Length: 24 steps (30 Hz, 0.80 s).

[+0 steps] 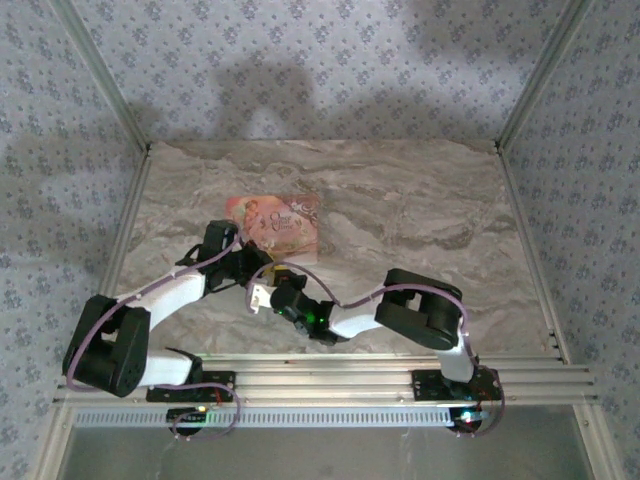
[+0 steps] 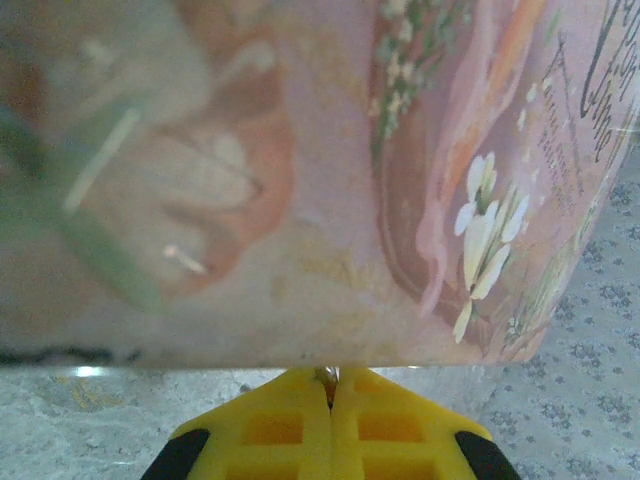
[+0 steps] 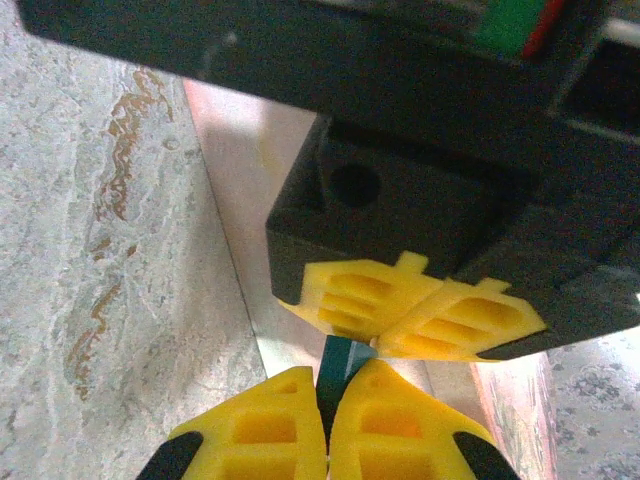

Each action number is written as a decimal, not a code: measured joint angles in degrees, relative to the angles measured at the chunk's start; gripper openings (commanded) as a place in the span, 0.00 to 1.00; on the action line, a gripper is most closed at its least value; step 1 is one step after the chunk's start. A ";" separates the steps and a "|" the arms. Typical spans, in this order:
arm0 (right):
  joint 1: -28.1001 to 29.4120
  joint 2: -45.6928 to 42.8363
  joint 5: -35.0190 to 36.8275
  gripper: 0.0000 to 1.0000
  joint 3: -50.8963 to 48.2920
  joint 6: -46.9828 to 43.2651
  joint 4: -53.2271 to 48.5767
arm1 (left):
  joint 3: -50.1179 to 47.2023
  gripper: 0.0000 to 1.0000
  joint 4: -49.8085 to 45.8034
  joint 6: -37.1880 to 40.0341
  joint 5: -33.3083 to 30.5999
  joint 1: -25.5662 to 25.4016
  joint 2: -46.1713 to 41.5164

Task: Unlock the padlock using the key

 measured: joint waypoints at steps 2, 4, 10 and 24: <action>-0.26 -1.29 -1.20 0.00 -0.94 0.98 -0.33 | 0.00 0.00 0.00 0.00 0.68 -0.02 -0.04; -0.50 -2.49 -2.36 0.00 -1.70 2.10 -0.76 | -0.04 0.12 -0.04 -0.04 1.40 -0.02 -0.28; -2.01 -4.72 -4.35 0.00 -3.23 5.42 -2.29 | -0.22 0.39 -2.25 0.09 4.74 0.28 -3.10; -4.26 -7.89 -7.91 0.00 -5.14 9.90 -5.14 | -0.22 0.56 -14.01 7.23 5.92 4.26 -12.85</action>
